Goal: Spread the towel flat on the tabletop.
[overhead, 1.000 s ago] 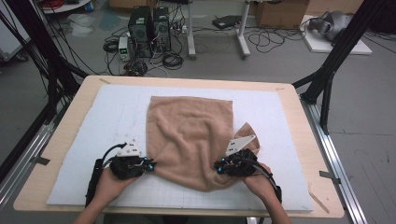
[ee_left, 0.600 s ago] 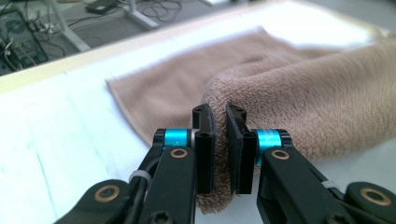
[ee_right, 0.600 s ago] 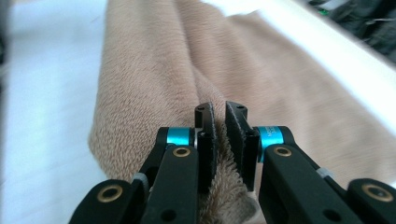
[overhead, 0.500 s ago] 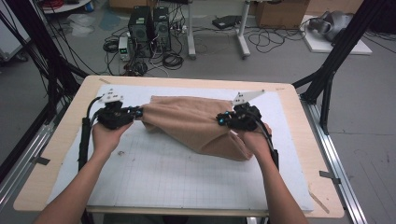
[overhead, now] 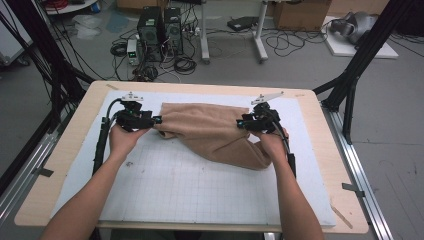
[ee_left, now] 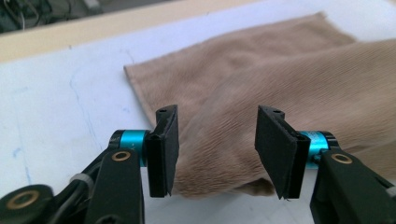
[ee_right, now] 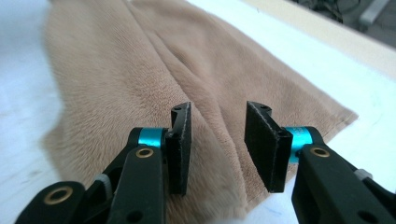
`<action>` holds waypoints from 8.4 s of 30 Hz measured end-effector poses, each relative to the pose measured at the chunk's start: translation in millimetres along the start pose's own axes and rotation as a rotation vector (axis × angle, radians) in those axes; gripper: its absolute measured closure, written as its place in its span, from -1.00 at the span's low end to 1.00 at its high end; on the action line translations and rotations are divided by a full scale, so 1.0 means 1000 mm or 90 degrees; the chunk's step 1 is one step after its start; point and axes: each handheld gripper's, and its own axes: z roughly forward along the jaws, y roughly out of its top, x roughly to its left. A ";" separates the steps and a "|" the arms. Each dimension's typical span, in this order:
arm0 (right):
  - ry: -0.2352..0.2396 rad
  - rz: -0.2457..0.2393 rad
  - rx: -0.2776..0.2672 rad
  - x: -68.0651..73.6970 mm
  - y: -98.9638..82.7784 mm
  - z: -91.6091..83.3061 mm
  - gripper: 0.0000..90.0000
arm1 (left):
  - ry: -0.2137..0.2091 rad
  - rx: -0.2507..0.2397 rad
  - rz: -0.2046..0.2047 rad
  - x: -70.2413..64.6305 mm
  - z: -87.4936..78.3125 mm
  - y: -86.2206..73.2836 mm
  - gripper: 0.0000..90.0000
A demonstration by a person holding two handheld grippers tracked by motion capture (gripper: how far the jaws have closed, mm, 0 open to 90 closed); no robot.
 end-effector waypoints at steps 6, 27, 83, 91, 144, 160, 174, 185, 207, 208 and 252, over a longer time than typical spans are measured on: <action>0.021 -0.060 -0.030 0.028 -0.004 -0.036 0.26 | -0.036 -0.026 0.037 -0.019 -0.027 -0.018 0.00; 0.036 -0.122 0.107 0.061 -0.085 -0.006 0.83 | -0.138 0.027 0.056 -0.072 0.004 -0.077 0.07; 0.205 -0.222 -0.050 0.136 -0.020 -0.063 0.87 | -0.099 -0.071 0.171 -0.102 -0.087 -0.025 0.92; 0.124 -0.193 -0.011 0.107 -0.019 -0.047 0.87 | -0.084 -0.044 0.166 -0.092 -0.030 -0.001 0.91; 0.124 -0.146 0.094 0.082 -0.069 0.000 0.98 | -0.055 -0.011 0.137 -0.044 -0.036 -0.040 0.89; 0.059 -0.105 0.026 0.048 -0.044 -0.033 0.98 | -0.083 0.029 0.156 -0.023 -0.049 0.012 0.88; 0.061 -0.042 0.055 0.023 -0.052 0.000 0.91 | -0.035 0.080 0.067 0.002 0.016 -0.003 0.31; 0.077 -0.077 0.031 0.044 -0.055 -0.031 0.55 | -0.101 0.010 0.097 -0.027 -0.030 -0.015 0.18; 0.108 -0.067 0.102 0.050 -0.084 0.006 0.78 | -0.088 0.054 0.113 -0.074 0.048 -0.046 0.83; 0.105 -0.071 0.106 0.051 -0.084 0.006 0.86 | -0.094 0.056 0.125 -0.073 0.043 -0.044 0.86; 0.207 -0.150 0.075 0.097 -0.076 -0.001 0.96 | -0.173 0.010 0.198 -0.064 -0.083 -0.043 0.91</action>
